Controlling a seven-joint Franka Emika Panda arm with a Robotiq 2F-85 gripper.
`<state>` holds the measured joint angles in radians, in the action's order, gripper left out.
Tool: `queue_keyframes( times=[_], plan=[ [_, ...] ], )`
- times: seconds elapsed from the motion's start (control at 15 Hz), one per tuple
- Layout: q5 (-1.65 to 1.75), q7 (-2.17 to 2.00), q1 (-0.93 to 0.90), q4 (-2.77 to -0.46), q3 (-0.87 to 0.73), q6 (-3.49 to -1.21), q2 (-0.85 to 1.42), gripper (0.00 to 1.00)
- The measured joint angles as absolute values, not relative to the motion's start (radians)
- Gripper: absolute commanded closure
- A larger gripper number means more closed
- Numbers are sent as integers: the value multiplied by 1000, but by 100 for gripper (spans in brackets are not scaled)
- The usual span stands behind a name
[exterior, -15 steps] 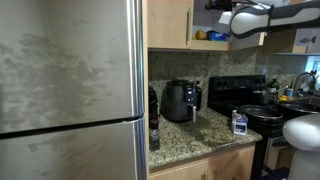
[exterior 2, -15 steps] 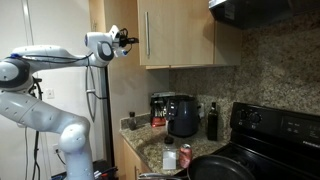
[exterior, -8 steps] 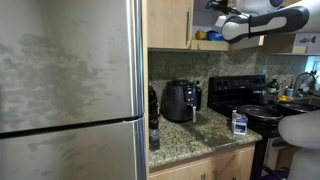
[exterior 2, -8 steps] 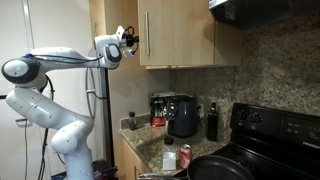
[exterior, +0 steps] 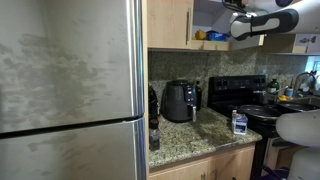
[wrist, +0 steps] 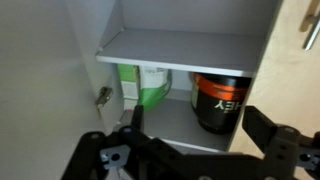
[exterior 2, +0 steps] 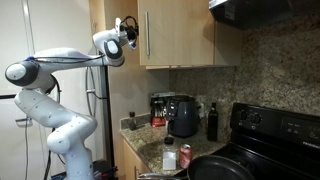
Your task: Open the top right cupboard door
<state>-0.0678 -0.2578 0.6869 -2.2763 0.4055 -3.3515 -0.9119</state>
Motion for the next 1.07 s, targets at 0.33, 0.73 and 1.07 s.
queue_keyframes(
  times=[0.33,0.73,1.07],
  plan=[
    [-83,-211,861,-2282,360,-3390,-1001,0],
    [-105,-193,1037,-2348,300,-3384,-1057,0],
    [-106,-183,1078,-2484,199,-3343,-1035,0]
  ],
)
